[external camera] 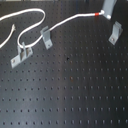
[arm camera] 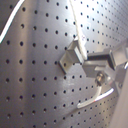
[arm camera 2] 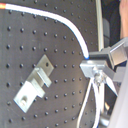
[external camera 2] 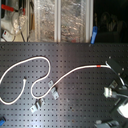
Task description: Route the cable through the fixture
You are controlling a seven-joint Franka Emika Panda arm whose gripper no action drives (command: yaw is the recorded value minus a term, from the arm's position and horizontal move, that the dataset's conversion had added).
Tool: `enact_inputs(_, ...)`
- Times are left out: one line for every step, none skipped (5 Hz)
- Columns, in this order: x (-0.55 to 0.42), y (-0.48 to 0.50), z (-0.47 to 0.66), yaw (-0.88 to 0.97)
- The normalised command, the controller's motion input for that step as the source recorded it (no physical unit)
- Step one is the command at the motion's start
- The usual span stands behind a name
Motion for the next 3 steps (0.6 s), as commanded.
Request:
enact_inputs(-0.197, 0.212, 0.00, 0.62)
enact_inputs(-0.148, 0.205, 0.00, 0.00)
enact_inputs(-0.231, 0.017, 0.05, -0.05)
